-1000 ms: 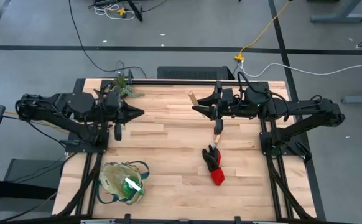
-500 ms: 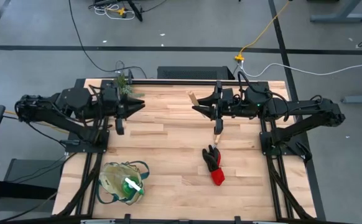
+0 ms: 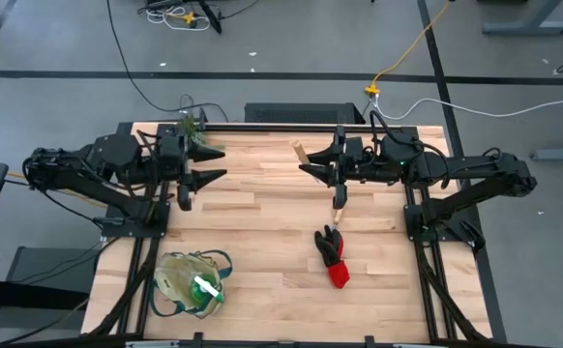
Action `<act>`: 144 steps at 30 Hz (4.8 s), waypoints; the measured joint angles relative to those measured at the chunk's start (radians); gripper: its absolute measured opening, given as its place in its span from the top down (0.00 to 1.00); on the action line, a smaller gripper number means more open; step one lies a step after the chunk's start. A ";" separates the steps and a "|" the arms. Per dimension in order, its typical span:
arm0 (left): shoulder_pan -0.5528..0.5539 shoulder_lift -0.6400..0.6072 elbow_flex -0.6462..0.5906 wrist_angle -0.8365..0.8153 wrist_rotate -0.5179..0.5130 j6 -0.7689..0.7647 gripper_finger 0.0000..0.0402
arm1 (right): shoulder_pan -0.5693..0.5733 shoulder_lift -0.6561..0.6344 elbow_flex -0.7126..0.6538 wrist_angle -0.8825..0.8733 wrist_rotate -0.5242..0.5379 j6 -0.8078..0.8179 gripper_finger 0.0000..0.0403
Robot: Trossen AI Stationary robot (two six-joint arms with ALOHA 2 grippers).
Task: Pick & Place Garden tools in Gardening bag
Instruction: Put the brown trowel into the white gardening bag
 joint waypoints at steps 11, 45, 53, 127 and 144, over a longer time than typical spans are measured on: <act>0.089 0.045 0.000 0.176 0.170 0.030 0.48 | 0.000 0.000 0.000 0.000 0.000 -0.001 0.80; 0.302 0.345 0.000 0.637 0.476 0.026 0.48 | 0.000 -0.001 0.000 0.011 0.001 -0.002 0.80; 0.302 0.394 0.000 0.703 0.482 -0.019 0.48 | 0.000 -0.001 0.000 0.013 0.027 -0.003 0.80; 0.304 0.557 0.186 0.706 0.562 -0.033 0.77 | 0.000 -0.001 0.000 0.048 0.028 -0.007 0.80; 0.304 0.556 0.186 0.705 0.569 -0.011 0.81 | 0.000 -0.001 0.001 0.048 0.027 -0.010 0.79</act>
